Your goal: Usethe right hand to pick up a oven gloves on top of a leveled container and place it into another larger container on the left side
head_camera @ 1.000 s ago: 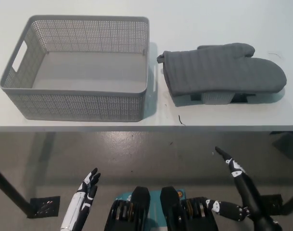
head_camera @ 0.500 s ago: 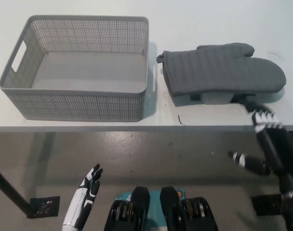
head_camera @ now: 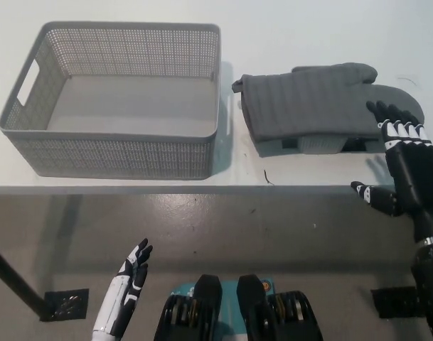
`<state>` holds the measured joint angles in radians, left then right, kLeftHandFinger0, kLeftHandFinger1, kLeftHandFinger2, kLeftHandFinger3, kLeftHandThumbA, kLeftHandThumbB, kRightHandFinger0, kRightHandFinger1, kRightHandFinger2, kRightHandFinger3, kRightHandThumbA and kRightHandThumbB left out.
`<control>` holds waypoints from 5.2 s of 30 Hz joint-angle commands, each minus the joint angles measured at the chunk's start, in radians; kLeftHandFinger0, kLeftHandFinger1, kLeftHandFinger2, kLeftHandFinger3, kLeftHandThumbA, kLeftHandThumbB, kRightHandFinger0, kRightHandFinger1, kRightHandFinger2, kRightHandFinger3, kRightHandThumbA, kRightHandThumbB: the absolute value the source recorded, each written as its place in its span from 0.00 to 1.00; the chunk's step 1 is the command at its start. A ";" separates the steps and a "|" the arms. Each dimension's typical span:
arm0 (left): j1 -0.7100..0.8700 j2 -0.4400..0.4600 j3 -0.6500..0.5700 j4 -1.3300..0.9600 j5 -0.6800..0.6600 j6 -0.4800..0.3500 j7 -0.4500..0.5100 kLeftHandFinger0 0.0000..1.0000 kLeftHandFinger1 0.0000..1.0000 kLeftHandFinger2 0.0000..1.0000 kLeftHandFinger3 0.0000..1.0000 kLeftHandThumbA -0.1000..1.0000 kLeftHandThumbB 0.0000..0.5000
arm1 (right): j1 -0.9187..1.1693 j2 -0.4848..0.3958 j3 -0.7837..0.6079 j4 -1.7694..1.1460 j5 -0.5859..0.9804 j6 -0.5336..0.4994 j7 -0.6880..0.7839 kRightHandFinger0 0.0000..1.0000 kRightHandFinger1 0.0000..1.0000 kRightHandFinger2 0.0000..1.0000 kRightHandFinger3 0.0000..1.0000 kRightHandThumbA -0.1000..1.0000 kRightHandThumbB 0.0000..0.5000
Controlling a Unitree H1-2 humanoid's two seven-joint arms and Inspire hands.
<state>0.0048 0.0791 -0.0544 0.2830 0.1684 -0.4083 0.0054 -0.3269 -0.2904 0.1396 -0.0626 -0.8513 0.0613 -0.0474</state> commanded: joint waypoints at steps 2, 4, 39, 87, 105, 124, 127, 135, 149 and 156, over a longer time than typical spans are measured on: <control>-0.012 -0.002 0.005 -0.003 -0.007 -0.046 0.016 1.00 1.00 1.00 1.00 1.00 0.32 | -0.060 -0.004 0.013 0.034 -0.053 0.025 -0.034 1.00 1.00 1.00 1.00 1.00 0.42; -0.012 -0.002 0.005 -0.002 -0.007 -0.046 0.016 1.00 1.00 1.00 1.00 1.00 0.31 | -0.068 -0.002 0.014 0.058 -0.050 0.019 -0.048 1.00 1.00 1.00 1.00 1.00 0.44; 0.000 -0.006 0.002 0.002 -0.022 -0.057 0.008 1.00 1.00 1.00 1.00 1.00 0.28 | -0.209 -0.022 0.060 0.231 -0.109 0.046 -0.095 1.00 1.00 1.00 1.00 1.00 0.43; -0.019 -0.008 0.011 0.010 -0.048 -0.061 0.009 1.00 1.00 1.00 1.00 1.00 0.28 | -0.592 0.001 0.187 1.090 -0.031 -0.304 -0.850 0.00 0.18 0.59 0.66 0.00 0.22; -0.031 -0.008 0.013 0.009 -0.039 -0.059 0.014 1.00 1.00 1.00 1.00 1.00 0.32 | -0.625 -0.036 0.174 0.986 -0.045 -0.319 -0.964 0.00 0.19 0.60 0.63 0.00 0.28; -0.045 -0.002 0.013 0.010 -0.053 -0.055 0.001 1.00 1.00 1.00 1.00 1.00 0.33 | -0.733 -0.061 0.106 0.602 0.025 -0.289 -0.643 0.00 0.19 0.64 0.66 0.00 0.45; -0.049 0.001 0.012 0.014 -0.043 -0.059 0.005 1.00 1.00 1.00 1.00 1.00 0.33 | -0.761 -0.037 0.122 0.645 0.012 -0.286 -0.646 0.00 0.19 0.63 0.60 0.00 0.46; -0.042 0.003 0.010 0.000 -0.035 -0.042 0.005 1.00 1.00 1.00 1.00 1.00 0.36 | -0.861 0.083 0.193 0.848 -0.007 -0.299 -0.681 0.00 0.19 0.61 0.46 0.00 0.50; -0.042 0.004 0.001 -0.013 -0.014 -0.035 0.004 1.00 1.00 1.00 1.00 1.00 0.39 | -1.115 0.322 0.299 1.330 0.030 -0.301 -0.693 0.00 0.00 0.36 0.16 0.00 0.49; -0.047 0.012 -0.004 -0.013 -0.003 -0.038 -0.001 1.00 1.00 1.00 1.00 1.00 0.39 | -1.197 0.399 0.316 1.453 0.055 -0.203 -0.599 0.00 0.12 0.65 0.24 0.00 0.43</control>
<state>-0.0297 0.0796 -0.0525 0.3049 0.1472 -0.4302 0.0023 -1.4131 0.0843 0.4506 1.3666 -0.8401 -0.1954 -0.6910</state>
